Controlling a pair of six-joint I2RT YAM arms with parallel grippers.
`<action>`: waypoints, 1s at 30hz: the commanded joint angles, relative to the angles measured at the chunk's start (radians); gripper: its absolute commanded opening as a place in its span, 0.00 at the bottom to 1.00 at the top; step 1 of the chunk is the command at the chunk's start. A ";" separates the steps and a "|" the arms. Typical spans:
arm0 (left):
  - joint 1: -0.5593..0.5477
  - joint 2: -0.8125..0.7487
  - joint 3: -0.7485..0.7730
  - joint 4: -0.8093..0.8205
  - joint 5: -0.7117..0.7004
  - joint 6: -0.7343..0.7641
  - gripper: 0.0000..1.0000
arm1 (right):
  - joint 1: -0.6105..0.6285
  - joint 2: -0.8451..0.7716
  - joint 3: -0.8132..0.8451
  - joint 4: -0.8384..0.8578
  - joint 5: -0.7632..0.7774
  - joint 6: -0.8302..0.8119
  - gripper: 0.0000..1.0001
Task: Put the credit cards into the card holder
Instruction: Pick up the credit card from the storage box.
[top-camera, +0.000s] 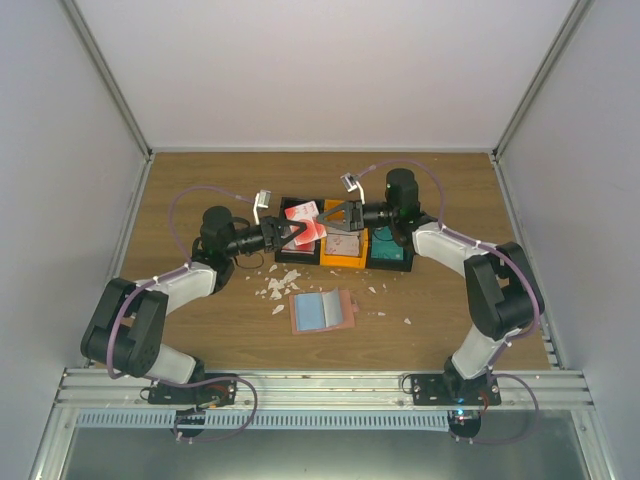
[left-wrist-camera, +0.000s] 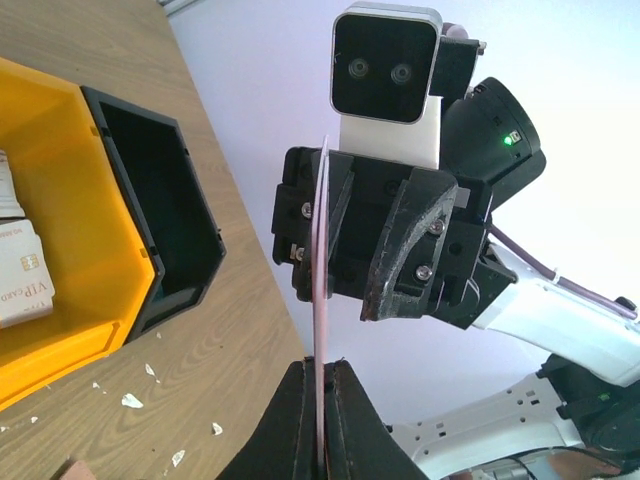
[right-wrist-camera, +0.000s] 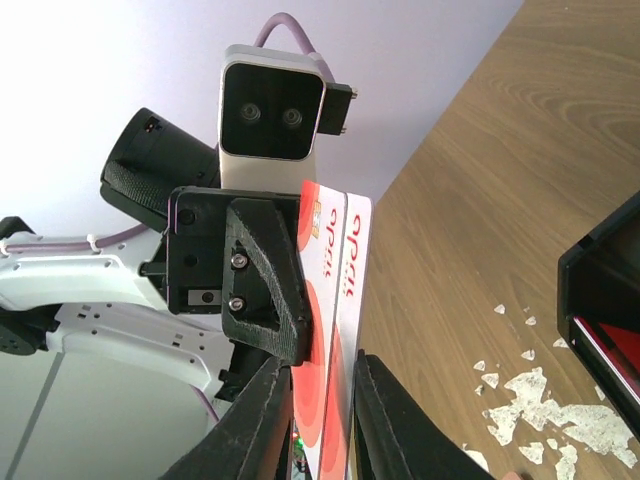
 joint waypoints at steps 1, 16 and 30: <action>0.001 -0.003 0.002 0.055 0.036 -0.028 0.00 | -0.003 -0.006 0.013 0.069 -0.037 0.020 0.18; -0.003 -0.014 0.010 0.000 0.027 0.007 0.00 | -0.002 -0.024 0.001 0.121 -0.008 0.064 0.00; 0.015 -0.065 0.002 -0.116 0.015 0.090 0.06 | -0.081 -0.103 -0.022 0.068 0.026 0.099 0.01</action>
